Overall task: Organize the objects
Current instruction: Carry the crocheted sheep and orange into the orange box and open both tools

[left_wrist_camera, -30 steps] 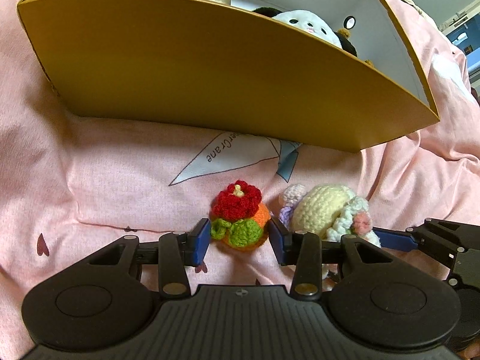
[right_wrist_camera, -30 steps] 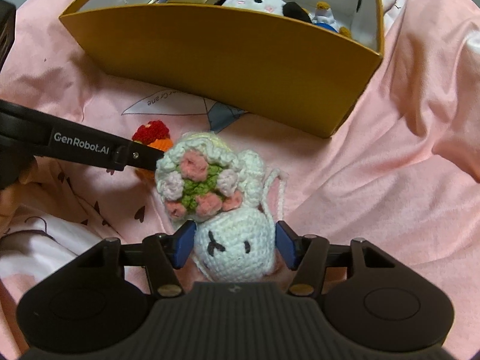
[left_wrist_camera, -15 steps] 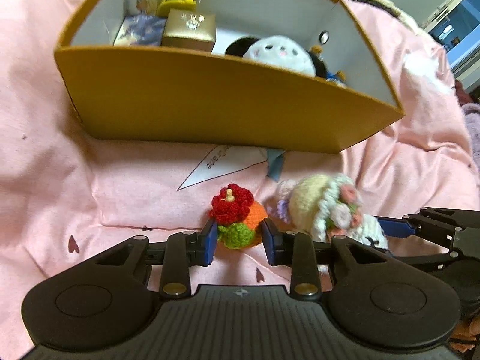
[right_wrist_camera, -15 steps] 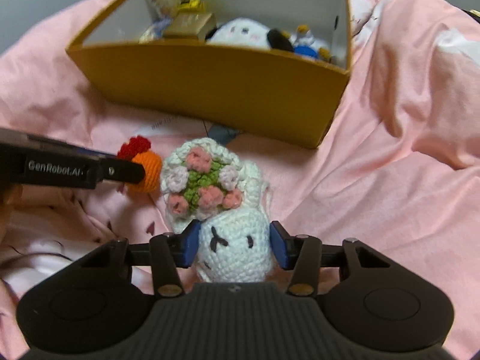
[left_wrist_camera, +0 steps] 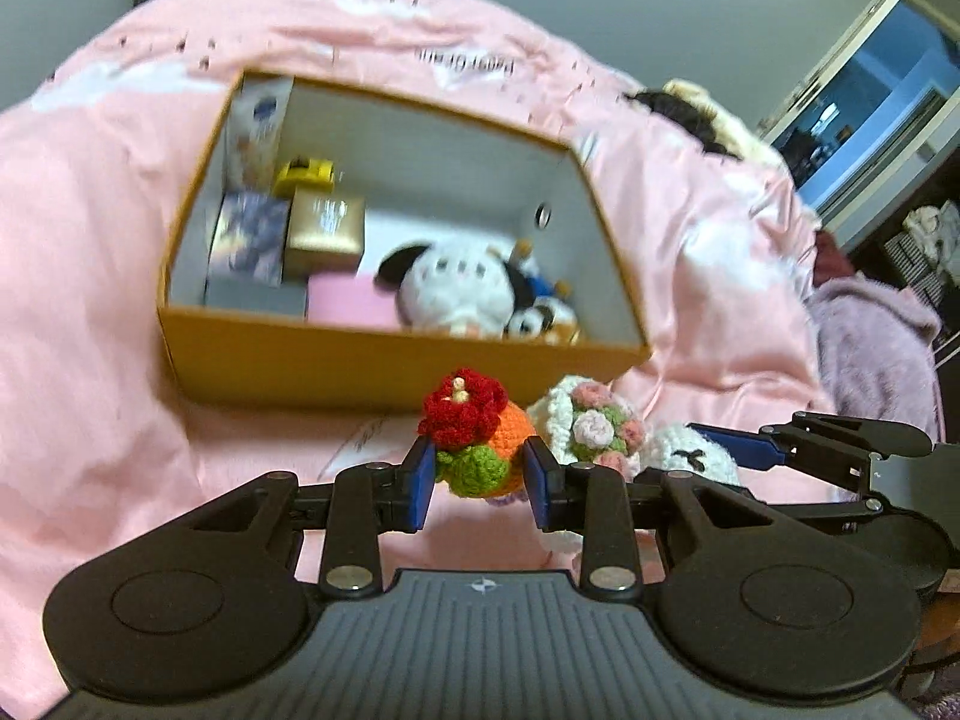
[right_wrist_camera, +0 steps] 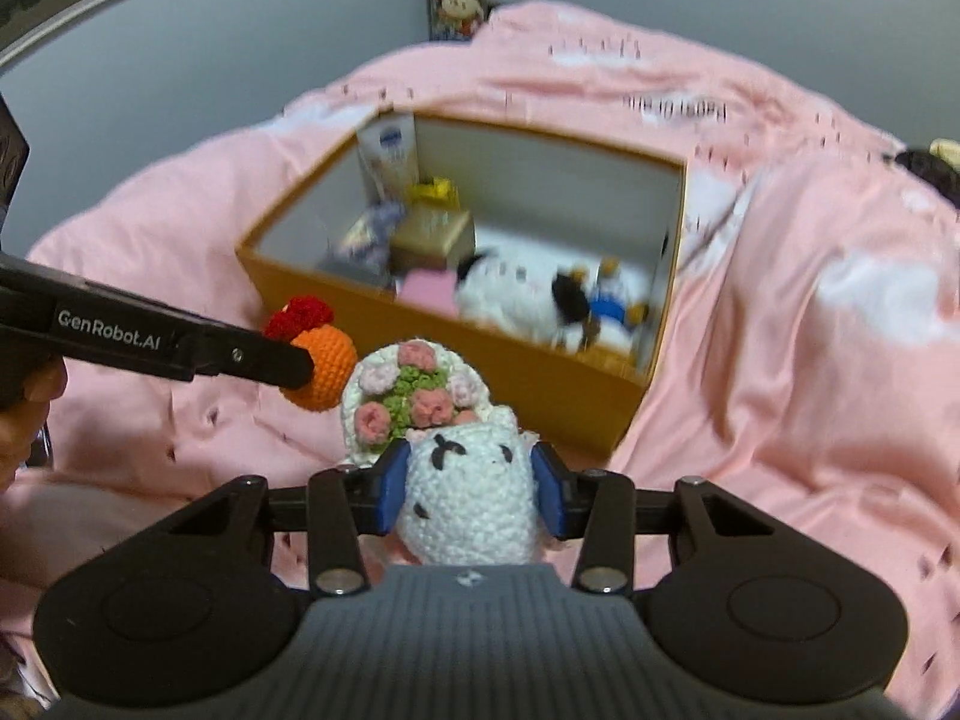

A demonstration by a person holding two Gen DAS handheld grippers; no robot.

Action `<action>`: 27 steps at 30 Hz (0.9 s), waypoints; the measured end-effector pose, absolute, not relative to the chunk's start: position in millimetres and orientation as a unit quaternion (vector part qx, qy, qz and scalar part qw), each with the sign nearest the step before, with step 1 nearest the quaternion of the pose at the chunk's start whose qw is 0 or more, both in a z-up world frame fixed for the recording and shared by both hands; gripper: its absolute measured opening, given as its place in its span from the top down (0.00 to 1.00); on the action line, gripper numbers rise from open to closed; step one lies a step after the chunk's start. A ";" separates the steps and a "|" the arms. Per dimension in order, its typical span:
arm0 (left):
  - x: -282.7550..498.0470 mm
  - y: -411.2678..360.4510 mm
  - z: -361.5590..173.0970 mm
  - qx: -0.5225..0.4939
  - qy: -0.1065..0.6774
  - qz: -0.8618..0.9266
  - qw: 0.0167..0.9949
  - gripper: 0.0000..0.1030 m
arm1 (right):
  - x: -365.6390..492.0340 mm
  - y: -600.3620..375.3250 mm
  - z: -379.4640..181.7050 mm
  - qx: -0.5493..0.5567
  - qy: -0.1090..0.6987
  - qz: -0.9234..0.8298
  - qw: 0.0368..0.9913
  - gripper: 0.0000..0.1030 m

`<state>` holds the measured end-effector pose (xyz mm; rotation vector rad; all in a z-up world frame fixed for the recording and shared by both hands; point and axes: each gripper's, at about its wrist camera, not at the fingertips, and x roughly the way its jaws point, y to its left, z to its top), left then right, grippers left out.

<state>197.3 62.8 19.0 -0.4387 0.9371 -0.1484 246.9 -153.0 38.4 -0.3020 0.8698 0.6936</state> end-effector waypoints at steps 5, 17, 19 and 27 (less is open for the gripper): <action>206.8 74.2 40.3 -0.205 0.423 -0.066 0.880 0.65 | 259.2 -146.6 68.4 -0.158 0.366 0.338 0.853 0.56; 275.0 97.4 49.2 -0.186 0.407 -0.038 0.893 0.65 | 352.8 -93.3 72.5 -0.252 0.308 0.357 0.845 0.56; 289.6 100.7 44.3 -0.185 0.412 -0.037 0.891 0.65 | 373.0 -83.3 63.4 -0.261 0.309 0.367 0.837 0.56; 341.9 109.9 20.1 -0.182 0.435 -0.035 0.881 0.65 | 440.7 -48.4 11.5 -0.298 0.332 0.396 0.803 0.56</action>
